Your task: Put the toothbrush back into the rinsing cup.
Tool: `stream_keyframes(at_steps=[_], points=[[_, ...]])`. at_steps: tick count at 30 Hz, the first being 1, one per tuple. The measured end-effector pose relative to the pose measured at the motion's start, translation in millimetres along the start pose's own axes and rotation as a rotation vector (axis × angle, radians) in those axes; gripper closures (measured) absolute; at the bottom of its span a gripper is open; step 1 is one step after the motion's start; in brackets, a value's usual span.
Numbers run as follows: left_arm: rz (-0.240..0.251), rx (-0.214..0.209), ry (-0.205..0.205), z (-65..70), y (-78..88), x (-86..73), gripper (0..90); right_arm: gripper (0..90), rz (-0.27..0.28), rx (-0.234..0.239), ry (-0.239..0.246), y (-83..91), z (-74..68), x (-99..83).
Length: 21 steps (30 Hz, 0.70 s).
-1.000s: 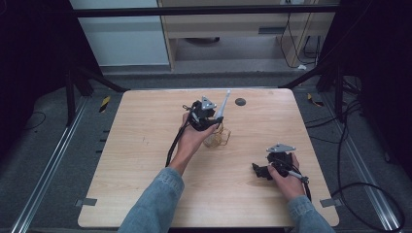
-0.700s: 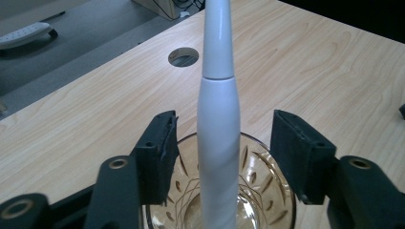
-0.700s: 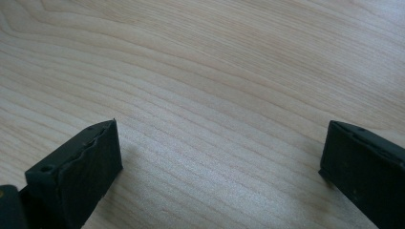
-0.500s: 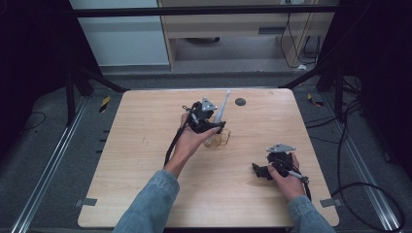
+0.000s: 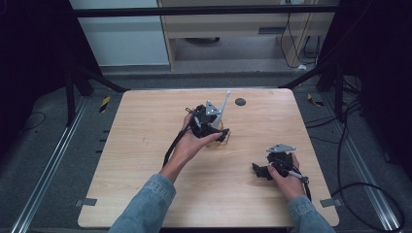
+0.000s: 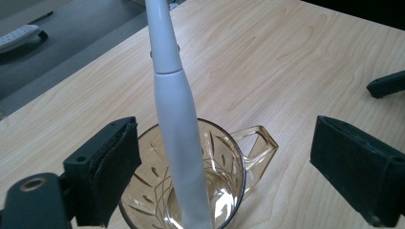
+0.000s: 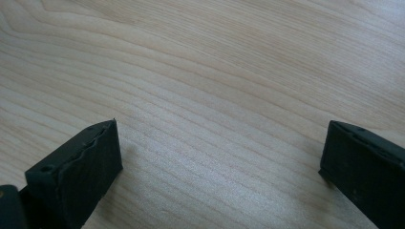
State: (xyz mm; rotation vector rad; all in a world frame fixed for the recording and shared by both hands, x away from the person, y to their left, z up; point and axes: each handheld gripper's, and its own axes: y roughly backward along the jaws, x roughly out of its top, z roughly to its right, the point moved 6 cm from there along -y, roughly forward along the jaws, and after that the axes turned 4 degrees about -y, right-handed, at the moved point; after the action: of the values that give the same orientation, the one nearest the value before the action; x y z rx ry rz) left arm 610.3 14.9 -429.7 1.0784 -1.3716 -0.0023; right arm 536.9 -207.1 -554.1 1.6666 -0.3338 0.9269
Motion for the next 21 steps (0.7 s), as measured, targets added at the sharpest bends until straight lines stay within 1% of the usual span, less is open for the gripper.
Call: stream_keyframes(at_steps=[3, 6, 7, 14, 18, 21], points=[[0.002, -0.008, 0.009, 1.6, 3.2, -2.0, 7.1, 0.4, 0.0, 0.0, 0.0, 0.0, 0.0, 0.0], [0.007, -0.017, 0.006, 3.2, 7.2, -3.8, 6.4, 0.4, 0.0, 0.001, 0.0, 0.1, -0.1, 0.0], [0.009, -0.02, 0.005, 3.5, 9.0, -4.4, 6.1, 0.4, 0.0, 0.0, 0.009, 0.0, 0.3, -0.2], [0.019, -0.035, -0.005, 5.8, 20.0, -10.3, 4.5, 0.4, 0.0, 0.005, 0.006, 0.5, -0.2, -0.5], [0.012, -0.035, -0.018, 8.2, 22.5, -14.0, 4.1, 0.4, -0.001, 0.005, 0.004, 0.5, -0.4, -0.6], [0.017, -0.037, -0.014, 11.1, 24.7, -17.2, 3.8, 0.4, -0.001, 0.004, 0.003, 0.5, -0.4, -0.5]])
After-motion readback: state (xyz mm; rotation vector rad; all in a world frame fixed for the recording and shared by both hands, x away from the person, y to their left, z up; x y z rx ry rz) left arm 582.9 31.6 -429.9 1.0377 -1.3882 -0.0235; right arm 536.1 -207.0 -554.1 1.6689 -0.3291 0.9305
